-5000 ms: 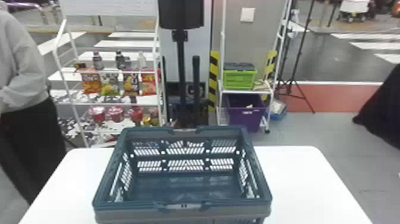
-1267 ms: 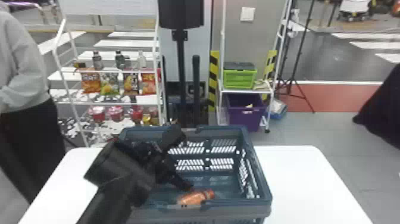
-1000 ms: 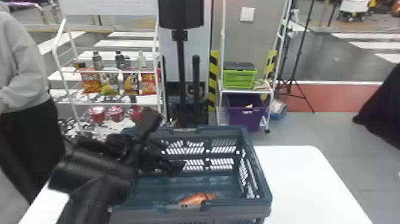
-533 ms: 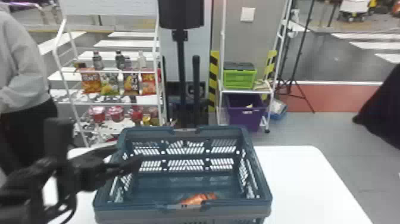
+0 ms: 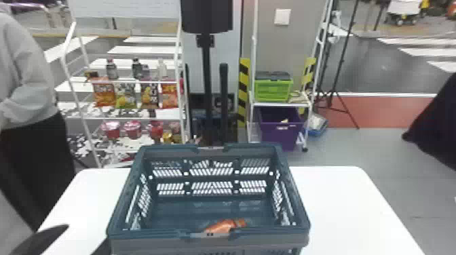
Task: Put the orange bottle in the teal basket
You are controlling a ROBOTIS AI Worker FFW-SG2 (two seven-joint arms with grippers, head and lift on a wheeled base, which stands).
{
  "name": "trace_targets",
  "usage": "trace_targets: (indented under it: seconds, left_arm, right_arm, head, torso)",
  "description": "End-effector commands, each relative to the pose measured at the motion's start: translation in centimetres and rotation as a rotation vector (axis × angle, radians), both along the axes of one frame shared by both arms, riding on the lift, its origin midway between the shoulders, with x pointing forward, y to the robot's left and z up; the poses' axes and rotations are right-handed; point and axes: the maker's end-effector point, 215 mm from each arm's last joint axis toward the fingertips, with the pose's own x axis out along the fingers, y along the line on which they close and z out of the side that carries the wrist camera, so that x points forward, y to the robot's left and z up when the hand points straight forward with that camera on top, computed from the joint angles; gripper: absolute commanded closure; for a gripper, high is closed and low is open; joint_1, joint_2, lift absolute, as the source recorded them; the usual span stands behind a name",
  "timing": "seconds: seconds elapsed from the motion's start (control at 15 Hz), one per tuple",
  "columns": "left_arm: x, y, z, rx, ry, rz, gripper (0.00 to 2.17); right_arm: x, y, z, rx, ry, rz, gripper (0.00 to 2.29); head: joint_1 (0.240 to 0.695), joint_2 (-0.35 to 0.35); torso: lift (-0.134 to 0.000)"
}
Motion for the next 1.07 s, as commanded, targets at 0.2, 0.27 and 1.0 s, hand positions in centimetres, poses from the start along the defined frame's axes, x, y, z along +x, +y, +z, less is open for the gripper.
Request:
trace_targets:
  seconds: [0.2, 0.27, 1.0]
  left_arm:
    - [-5.8, -3.1, -3.4, -0.058, -0.130, 0.091, 0.16]
    - [-6.3, -3.7, -3.5, -0.074, -0.154, 0.121, 0.16]
    - [-9.0, -4.7, -6.6, -0.124, -0.136, 0.212, 0.16]
  right_arm:
    - [0.4, 1.1, 0.6, 0.010, -0.012, 0.052, 0.13]
    - [0.4, 1.4, 0.7, 0.014, -0.014, 0.061, 0.13]
    - [0.1, 3.1, 1.7, 0.034, -0.033, 0.098, 0.13]
  head:
    - [0.499, 0.000]
    - [0.499, 0.000]
    - [0.499, 0.000]
  torso:
    - [0.000]
    - [0.000]
    - [0.000]
